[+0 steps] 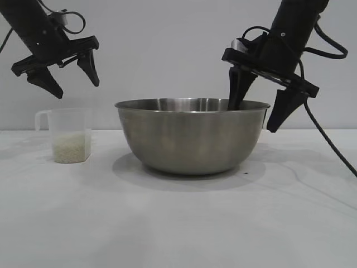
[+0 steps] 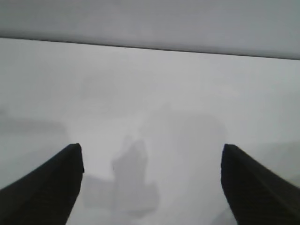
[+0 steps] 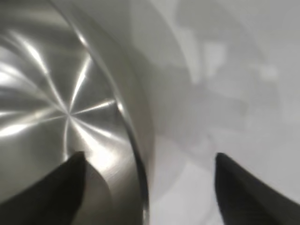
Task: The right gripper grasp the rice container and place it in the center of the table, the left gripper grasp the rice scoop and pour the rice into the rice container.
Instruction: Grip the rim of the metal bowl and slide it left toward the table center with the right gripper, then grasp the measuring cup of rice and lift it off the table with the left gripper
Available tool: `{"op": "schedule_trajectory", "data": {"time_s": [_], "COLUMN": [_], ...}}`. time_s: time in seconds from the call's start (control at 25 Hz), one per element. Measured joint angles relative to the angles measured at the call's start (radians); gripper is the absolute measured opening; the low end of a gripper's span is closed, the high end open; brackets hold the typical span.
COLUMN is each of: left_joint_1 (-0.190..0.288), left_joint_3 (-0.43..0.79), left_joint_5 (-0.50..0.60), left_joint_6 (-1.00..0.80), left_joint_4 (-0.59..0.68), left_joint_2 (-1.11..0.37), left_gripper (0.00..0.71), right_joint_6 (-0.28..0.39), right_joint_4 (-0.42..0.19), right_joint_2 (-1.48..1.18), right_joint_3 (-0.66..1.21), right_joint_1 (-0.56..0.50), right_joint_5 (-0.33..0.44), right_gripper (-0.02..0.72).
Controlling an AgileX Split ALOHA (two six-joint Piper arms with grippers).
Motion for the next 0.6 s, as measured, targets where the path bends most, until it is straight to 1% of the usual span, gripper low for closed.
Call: {"op": "schedule_trajectory", "data": {"time_s": [0.2,0.4,0.6], "left_joint_1": [0.0,0.0,0.0], "left_joint_3": [0.0,0.0,0.0], "left_joint_5": [0.0,0.002,0.009], "left_joint_6": [0.0,0.0,0.0], "left_joint_4": [0.0,0.0,0.0], "left_joint_2": [0.0,0.0,0.0], "left_gripper": [0.534,0.534,0.534], "right_joint_6": [0.025,0.073,0.084], "right_joint_4": [-0.099,-0.164,-0.213], "right_joint_2": [-0.065,-0.128,-0.216], "right_joint_3": [0.0,0.0,0.037], "right_joint_1": [-0.018,-0.083,-0.138], "right_joint_5": [0.009,0.013,0.015], "right_gripper": [0.529,0.529,0.529]}}
